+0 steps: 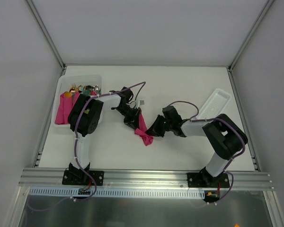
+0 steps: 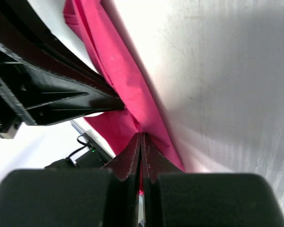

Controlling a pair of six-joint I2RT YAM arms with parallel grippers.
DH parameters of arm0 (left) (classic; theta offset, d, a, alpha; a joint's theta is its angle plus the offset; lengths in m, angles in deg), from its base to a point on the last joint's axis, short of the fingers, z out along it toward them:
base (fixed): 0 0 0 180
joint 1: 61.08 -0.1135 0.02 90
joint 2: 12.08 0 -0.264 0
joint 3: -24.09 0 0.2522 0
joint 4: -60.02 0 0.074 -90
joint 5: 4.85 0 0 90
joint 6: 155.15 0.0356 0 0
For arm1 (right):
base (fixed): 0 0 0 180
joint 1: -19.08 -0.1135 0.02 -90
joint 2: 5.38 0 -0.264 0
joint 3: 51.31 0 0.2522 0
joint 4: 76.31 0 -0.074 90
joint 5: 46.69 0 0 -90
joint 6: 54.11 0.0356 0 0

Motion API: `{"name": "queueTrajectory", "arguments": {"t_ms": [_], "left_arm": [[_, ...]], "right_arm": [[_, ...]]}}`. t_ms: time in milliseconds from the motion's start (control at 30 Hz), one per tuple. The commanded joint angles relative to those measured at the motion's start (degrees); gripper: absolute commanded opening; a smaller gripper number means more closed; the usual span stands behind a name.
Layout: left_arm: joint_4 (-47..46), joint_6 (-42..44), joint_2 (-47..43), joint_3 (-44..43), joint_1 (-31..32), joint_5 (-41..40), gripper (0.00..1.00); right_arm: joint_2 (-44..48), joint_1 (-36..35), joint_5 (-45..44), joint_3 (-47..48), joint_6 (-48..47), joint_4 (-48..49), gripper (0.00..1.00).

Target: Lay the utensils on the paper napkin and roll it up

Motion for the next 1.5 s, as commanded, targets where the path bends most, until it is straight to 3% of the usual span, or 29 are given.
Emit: {"name": "queueTrajectory", "arguments": {"t_ms": [0, 333, 600, 767, 867, 1267, 1467], "left_arm": [[1.1, 0.2, 1.1, -1.1, 0.0, -2.8, 0.0], [1.1, -0.3, 1.7, -1.5, 0.1, -2.7, 0.0], [1.1, -1.0, -2.6, -3.7, -0.4, -0.8, 0.01], [1.1, -0.9, -8.4, -8.0, -0.4, -0.7, 0.17], [1.1, -1.2, -10.6, -10.5, -0.1, -0.8, 0.22], [1.1, -4.9, -1.5, -12.6, 4.6, -2.0, 0.23], [1.3, -3.6, -0.8, -9.9, 4.6, -7.1, 0.25]], "right_arm": [[-1.3, 0.1, 1.8, -0.4, -4.4, -2.5, 0.01], [-0.4, 0.0, -0.3, 0.9, -15.5, -10.0, 0.12], [-0.9, -0.5, -4.5, 2.1, -22.2, -15.9, 0.13], [-1.6, -1.0, -6.1, 2.7, -22.8, -16.8, 0.13], [-2.0, -1.1, -6.7, 3.2, -22.8, -17.4, 0.13], [-2.4, -1.5, -7.6, 3.3, -22.5, -18.0, 0.13], [-2.6, -1.5, -7.8, 2.8, -22.5, -18.0, 0.14]]}}
